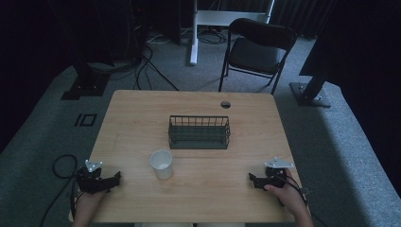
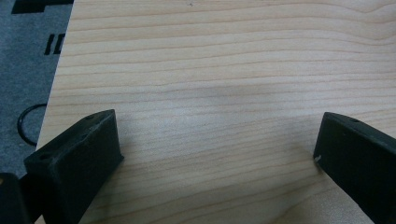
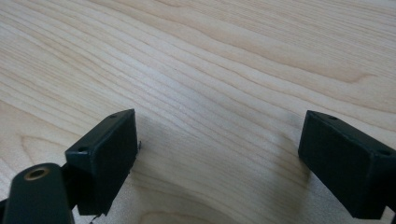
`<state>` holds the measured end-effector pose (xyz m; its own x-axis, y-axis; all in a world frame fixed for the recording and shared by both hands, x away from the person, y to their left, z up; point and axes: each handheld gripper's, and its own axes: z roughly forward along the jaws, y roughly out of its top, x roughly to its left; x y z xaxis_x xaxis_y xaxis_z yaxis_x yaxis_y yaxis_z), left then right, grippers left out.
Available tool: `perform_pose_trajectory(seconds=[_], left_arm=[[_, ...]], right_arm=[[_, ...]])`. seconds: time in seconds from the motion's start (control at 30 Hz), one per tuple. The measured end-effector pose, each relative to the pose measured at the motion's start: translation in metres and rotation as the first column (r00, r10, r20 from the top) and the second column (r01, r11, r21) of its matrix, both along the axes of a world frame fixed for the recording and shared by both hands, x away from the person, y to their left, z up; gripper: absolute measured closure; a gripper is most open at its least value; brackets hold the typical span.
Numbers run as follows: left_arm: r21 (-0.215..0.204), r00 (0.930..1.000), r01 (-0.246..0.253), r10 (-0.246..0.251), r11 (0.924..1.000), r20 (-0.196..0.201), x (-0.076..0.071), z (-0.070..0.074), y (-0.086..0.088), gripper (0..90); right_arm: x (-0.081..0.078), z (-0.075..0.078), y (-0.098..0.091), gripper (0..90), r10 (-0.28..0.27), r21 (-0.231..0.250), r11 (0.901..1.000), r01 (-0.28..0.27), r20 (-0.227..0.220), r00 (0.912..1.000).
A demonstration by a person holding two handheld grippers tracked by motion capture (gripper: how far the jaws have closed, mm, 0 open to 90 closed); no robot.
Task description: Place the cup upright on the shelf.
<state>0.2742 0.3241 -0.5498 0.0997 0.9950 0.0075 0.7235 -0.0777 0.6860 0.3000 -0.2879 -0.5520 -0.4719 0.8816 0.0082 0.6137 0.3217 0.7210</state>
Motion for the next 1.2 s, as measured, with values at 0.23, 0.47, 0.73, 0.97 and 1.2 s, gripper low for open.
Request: perform_pose_trajectory(seconds=[0.23,0.47,0.73,0.97,1.2], left_arm=[[0.0,1.0,0.0,0.0,1.0,0.0,0.0,0.0,0.0,0.8],[0.0,1.0,0.0,0.0,1.0,0.0,0.0,0.0,0.0,0.7],[0.0,1.0,0.0,0.0,1.0,0.0,0.0,0.0,0.0,0.7],[0.0,1.0,0.0,0.0,1.0,0.0,0.0,0.0,0.0,0.7],[-0.001,1.0,0.0,0.0,1.0,0.0,0.0,0.0,0.0,0.7]], right_arm=[[0.0,0.002,0.001,11.9,-0.002,0.012,0.9999,0.002,-0.002,1.0],[0.0,0.008,0.005,11.9,0.012,0.017,0.9998,-0.013,0.006,0.9999],[0.002,0.018,0.015,13.1,0.036,0.025,0.999,-0.037,0.032,0.9988],[0.003,0.023,0.025,13.3,0.064,0.033,0.9973,-0.065,0.04,0.9971],[0.005,0.028,0.036,13.3,0.097,0.042,0.9942,-0.099,0.053,0.9939]])
